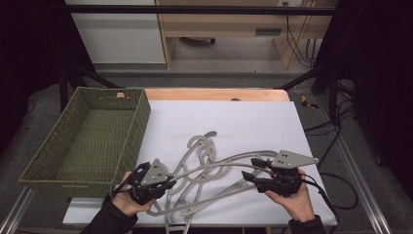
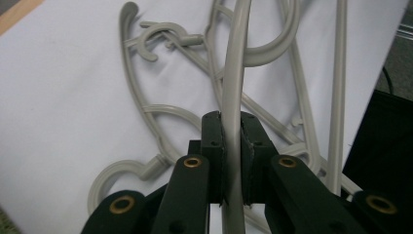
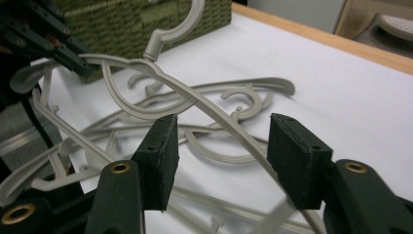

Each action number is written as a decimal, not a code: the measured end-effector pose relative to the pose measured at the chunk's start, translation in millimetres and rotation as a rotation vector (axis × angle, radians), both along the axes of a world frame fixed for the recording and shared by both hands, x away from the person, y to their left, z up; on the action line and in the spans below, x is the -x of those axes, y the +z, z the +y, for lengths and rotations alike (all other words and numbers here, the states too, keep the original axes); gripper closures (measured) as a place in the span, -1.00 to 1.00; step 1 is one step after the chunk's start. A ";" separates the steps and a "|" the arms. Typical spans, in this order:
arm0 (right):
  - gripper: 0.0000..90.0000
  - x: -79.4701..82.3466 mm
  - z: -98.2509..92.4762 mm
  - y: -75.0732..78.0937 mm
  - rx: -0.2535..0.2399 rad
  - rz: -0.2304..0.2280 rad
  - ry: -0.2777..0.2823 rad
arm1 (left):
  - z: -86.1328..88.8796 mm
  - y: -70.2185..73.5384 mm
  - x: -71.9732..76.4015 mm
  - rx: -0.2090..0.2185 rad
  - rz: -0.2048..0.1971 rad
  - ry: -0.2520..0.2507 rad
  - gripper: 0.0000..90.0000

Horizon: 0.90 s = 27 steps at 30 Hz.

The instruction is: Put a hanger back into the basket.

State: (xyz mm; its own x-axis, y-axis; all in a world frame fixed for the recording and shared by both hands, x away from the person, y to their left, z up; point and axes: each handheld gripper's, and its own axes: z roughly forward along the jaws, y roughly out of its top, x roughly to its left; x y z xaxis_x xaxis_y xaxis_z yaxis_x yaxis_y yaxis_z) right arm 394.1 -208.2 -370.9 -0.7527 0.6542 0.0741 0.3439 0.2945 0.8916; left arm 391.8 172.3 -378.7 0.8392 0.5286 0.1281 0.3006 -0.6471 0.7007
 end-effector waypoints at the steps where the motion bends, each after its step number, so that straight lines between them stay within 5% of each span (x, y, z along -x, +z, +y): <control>1: -0.11 0.7 -2.6 -0.7 -0.013 -0.004 -0.013 | 1.3 0.9 -0.2 -0.001 -0.011 0.013 0.83; 9: -0.32 5.2 -16.6 -8.6 -0.044 -0.005 -0.091 | 18.8 18.1 -1.5 0.092 -0.058 0.093 0.83; 27: -0.85 6.8 -21.3 -20.5 -0.071 -0.022 -0.188 | 61.5 76.3 -15.1 0.198 -0.194 0.235 0.83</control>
